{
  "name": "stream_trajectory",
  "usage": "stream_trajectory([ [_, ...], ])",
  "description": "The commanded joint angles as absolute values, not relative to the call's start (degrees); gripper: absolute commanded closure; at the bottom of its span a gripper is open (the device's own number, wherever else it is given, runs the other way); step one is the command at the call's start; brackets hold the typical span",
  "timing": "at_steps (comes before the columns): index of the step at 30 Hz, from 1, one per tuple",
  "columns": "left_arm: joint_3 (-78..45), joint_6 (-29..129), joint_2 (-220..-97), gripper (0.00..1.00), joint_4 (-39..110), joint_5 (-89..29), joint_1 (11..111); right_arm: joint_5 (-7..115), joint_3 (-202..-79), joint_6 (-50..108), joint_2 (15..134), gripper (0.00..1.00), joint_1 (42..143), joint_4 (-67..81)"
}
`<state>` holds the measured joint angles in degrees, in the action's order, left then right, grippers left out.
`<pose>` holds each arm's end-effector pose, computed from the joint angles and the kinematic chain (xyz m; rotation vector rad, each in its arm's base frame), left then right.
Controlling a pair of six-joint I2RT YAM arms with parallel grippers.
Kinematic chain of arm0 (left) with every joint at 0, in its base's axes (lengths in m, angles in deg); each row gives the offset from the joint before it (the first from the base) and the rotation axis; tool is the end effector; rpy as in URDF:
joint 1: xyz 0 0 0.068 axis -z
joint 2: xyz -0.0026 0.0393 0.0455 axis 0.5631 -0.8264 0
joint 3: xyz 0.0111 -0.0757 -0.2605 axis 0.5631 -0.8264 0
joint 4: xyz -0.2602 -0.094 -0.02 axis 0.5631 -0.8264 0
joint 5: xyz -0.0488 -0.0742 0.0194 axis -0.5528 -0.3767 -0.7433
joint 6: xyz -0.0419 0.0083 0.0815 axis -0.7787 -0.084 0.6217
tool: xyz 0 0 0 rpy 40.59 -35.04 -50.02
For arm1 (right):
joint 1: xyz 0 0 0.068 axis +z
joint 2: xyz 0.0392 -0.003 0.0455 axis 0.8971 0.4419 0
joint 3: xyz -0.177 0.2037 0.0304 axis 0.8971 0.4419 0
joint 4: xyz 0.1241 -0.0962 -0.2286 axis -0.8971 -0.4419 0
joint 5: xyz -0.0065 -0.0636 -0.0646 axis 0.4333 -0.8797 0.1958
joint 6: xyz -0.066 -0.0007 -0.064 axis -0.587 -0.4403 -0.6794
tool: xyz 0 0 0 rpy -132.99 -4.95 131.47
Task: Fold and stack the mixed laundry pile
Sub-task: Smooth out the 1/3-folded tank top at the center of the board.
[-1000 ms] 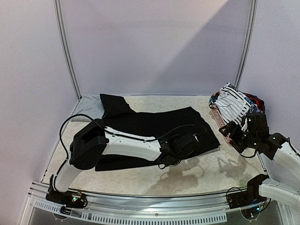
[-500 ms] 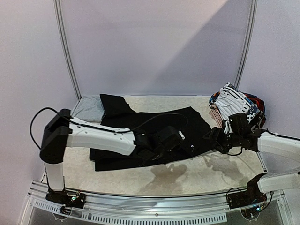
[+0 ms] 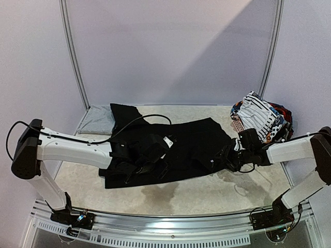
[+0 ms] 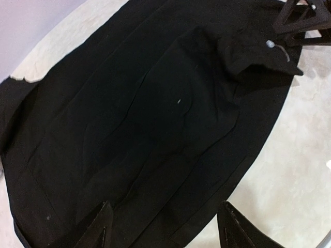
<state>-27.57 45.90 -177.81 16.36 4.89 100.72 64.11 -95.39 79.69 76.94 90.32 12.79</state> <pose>0.1886 -0.3401 0.1633 0.8314 2.1905 -0.1247 0.2570 0.1568 0.0900 0.5425 2.5653 0.9888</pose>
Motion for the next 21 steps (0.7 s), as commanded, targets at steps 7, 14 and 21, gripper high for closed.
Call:
stream_trajectory([
  [7, -36.3, 40.2, -169.7, 0.29, 20.8, 6.2, 99.0, 66.5, -97.2, 81.7, 82.9, 0.47, 91.6, 19.9],
  [14, -38.9, 38.5, -167.9, 0.3, 21.3, 7.6, 98.9, 65.6, -97.7, 81.5, 82.4, 0.61, 91.7, 19.2],
  [21, -41.0, 37.5, -165.5, 0.3, 21.8, 8.8, 98.8, 64.8, -99.3, 80.7, 83.6, 0.93, 91.7, 17.9],
])
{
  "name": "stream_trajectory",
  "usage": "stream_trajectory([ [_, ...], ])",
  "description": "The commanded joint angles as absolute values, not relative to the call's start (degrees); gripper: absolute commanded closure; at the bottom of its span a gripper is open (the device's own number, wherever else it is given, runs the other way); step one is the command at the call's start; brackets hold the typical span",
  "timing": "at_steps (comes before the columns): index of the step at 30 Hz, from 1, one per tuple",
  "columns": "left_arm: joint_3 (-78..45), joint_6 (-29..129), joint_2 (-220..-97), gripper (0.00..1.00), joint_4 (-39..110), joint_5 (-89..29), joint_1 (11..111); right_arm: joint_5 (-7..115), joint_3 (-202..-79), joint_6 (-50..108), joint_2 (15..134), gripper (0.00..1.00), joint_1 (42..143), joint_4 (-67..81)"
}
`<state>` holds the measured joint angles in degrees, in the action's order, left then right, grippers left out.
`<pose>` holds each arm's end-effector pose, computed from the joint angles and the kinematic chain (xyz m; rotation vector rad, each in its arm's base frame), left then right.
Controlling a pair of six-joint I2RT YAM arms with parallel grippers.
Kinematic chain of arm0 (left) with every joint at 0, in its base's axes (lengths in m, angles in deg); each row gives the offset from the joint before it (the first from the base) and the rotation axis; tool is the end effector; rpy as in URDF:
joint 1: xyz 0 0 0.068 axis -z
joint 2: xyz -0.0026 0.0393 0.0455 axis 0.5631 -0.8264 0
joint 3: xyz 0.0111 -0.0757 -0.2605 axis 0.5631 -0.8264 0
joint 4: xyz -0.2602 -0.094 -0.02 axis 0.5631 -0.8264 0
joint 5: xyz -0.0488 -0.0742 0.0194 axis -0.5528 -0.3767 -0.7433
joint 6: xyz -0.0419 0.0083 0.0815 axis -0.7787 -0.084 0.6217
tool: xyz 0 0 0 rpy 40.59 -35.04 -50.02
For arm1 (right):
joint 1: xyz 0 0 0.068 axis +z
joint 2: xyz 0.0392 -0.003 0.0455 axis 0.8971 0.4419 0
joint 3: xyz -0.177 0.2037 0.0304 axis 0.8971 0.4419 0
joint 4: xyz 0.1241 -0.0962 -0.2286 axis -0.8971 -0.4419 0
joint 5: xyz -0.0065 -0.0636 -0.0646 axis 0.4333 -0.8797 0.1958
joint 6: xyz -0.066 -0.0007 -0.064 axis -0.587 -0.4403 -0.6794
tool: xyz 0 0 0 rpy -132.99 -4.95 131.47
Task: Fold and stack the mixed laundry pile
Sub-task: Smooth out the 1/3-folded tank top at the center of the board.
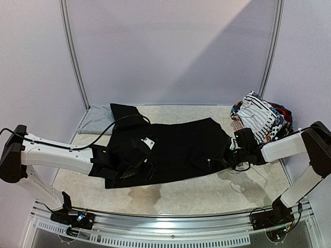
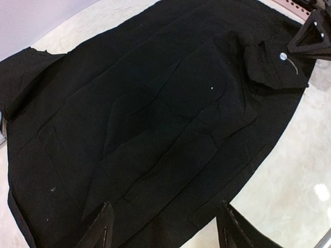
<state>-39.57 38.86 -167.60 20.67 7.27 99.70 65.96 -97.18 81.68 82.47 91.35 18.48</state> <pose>0.1783 -0.2936 0.1610 0.6295 2.2035 -0.1754 0.2678 0.1714 0.0827 0.5364 2.5550 1.0628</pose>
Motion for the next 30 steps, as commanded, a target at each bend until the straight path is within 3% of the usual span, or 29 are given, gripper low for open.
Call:
stream_trajectory([
  [1, -41.3, 37.3, -165.1, 0.31, 21.7, 8.9, 98.8, 64.2, -100.2, 79.7, 83.6, 0.98, 91.7, 16.3],
  [13, -45.7, 34.7, -155.4, 0.31, 17.0, 10.0, 98.1, 46.5, -120.7, 57.9, 81.4, 1.0, 91.0, -23.4],
  [18, -47.0, 33.6, -152.3, 0.3, 15.0, 10.3, 97.5, 40.8, -125.4, 53.1, 84.1, 1.0, 88.7, -30.5],
  [30, -47.4, 32.0, -149.9, 0.3, 9.6, 7.0, 96.5, 40.9, -138.0, 47.8, 95.7, 1.0, 85.1, -36.8],
])
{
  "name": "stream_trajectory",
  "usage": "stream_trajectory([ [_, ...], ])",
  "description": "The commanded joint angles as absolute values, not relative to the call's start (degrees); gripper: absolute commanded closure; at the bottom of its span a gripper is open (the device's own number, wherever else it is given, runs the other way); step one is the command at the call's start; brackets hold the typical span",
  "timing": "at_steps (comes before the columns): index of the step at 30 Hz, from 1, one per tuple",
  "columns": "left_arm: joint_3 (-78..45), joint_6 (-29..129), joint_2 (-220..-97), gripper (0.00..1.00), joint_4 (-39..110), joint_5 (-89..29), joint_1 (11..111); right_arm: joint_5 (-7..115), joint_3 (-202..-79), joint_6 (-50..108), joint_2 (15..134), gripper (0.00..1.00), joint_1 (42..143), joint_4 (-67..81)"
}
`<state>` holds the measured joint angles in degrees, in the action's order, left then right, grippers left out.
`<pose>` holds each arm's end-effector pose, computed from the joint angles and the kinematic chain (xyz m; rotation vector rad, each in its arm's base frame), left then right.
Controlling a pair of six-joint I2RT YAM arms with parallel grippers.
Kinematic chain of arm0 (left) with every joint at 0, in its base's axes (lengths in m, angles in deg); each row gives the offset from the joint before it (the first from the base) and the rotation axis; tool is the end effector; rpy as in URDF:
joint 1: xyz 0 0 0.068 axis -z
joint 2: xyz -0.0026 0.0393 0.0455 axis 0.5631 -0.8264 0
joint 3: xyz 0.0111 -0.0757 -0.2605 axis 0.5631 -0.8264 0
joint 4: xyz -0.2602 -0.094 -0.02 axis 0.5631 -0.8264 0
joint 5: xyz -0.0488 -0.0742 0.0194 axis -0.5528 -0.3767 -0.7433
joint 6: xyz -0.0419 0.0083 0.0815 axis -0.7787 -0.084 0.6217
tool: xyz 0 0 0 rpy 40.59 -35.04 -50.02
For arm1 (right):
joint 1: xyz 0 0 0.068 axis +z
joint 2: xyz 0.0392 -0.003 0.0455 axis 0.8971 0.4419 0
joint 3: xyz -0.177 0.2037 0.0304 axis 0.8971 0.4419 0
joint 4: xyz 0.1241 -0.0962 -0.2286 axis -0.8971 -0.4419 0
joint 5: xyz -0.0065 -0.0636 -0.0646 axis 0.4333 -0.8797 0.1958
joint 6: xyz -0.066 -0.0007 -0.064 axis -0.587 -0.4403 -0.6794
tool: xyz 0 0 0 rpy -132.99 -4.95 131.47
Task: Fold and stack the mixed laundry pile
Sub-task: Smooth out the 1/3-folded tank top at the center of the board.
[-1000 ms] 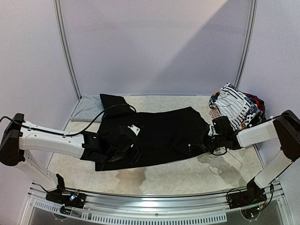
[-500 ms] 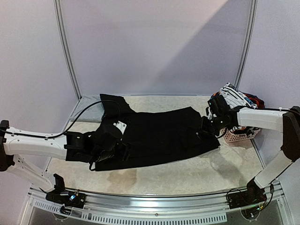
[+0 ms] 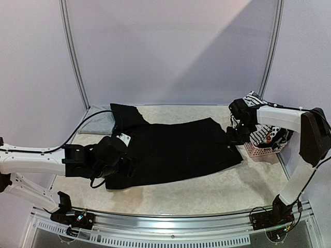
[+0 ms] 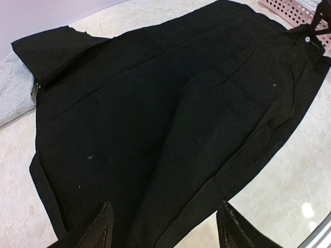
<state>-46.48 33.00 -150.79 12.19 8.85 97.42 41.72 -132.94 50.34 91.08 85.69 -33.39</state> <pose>0.1652 -0.2333 0.1904 0.4445 2.2173 -0.2043 0.3418 0.1306 0.1507 0.1700 2.7898 0.1078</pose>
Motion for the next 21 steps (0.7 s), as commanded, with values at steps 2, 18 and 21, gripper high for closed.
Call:
stream_trajectory([
  [2, -47.7, 31.6, -149.9, 0.3, 9.2, 6.6, 96.5, 41.4, -140.7, 47.6, 98.7, 0.99, 85.1, -36.9],
  [18, -50.0, 31.0, -162.9, 0.27, 14.4, -3.9, 88.9, 36.7, -154.7, 46.0, 108.1, 0.56, 85.1, -45.3],
  [21, -49.5, 30.1, -162.7, 0.29, 13.6, -2.6, 88.8, 34.2, -155.8, 45.9, 105.0, 0.41, 85.4, -47.3],
])
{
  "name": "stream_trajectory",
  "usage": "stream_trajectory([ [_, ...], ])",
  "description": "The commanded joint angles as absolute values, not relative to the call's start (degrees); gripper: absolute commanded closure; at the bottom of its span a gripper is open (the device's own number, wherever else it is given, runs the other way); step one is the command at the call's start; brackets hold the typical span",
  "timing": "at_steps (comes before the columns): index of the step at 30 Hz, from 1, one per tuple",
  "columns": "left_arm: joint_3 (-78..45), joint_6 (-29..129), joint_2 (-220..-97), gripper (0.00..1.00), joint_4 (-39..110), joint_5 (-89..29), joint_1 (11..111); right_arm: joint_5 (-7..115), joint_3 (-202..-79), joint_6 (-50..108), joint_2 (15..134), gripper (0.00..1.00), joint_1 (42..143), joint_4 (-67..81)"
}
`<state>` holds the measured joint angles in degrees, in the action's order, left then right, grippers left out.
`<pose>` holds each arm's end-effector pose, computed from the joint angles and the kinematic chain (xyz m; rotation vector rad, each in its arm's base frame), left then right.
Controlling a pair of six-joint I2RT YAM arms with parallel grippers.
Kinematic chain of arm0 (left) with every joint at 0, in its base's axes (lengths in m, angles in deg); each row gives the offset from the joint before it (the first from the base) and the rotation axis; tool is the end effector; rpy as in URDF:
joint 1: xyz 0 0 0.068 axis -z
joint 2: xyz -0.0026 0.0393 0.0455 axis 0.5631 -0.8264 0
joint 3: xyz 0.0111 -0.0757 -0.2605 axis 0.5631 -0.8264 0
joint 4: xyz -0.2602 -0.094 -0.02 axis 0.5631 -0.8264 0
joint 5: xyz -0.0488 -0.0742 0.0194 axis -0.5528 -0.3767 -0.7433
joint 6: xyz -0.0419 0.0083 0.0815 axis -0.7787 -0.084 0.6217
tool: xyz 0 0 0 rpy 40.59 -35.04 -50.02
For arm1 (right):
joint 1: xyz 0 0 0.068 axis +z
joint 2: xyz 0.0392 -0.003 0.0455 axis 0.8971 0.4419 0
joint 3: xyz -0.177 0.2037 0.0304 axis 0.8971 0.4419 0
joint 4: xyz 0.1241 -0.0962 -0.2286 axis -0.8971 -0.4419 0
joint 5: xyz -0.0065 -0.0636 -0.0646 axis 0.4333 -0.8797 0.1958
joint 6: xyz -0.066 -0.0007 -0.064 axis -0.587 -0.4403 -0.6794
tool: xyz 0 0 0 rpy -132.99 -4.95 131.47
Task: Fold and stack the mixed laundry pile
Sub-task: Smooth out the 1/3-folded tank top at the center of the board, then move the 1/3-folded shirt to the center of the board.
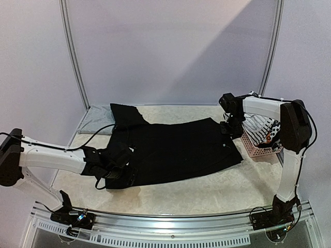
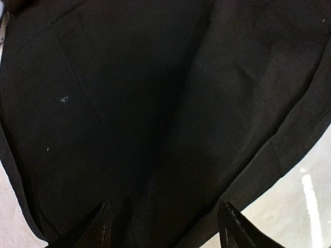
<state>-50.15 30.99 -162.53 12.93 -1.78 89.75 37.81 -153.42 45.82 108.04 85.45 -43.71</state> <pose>0.1829 -0.2162 0.1105 0.4469 2.5110 -0.1090 0.4007 0.1463 0.1404 0.0721 2.8758 -0.0679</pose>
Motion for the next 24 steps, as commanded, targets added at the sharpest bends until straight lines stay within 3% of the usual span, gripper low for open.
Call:
stream_trajectory([
  [1, -49.7, 29.9, -161.8, 0.29, 13.5, -2.4, 88.8, 32.9, -155.8, 46.0, 104.0, 0.38, 85.7, -48.0],
  [7, -50.8, 24.3, -154.9, 0.19, 8.4, 5.2, 87.4, 34.7, -143.2, 49.6, 92.0, 0.15, 89.1, -40.9],
  [12, -54.8, 19.6, -146.9, 0.06, 8.1, 3.7, 84.5, 44.4, -122.2, 56.5, 78.9, 0.07, 89.7, -24.1],
  [19, -58.9, 12.2, -136.7, 0.04, 1.0, 4.8, 83.8, 45.5, -103.8, 66.3, 67.7, 0.04, 89.7, -15.2],
  [24, -62.0, 9.4, -129.7, 0.05, -3.8, 4.8, 83.6, 44.9, -97.5, 71.1, 64.3, 0.08, 89.5, -8.1],
])
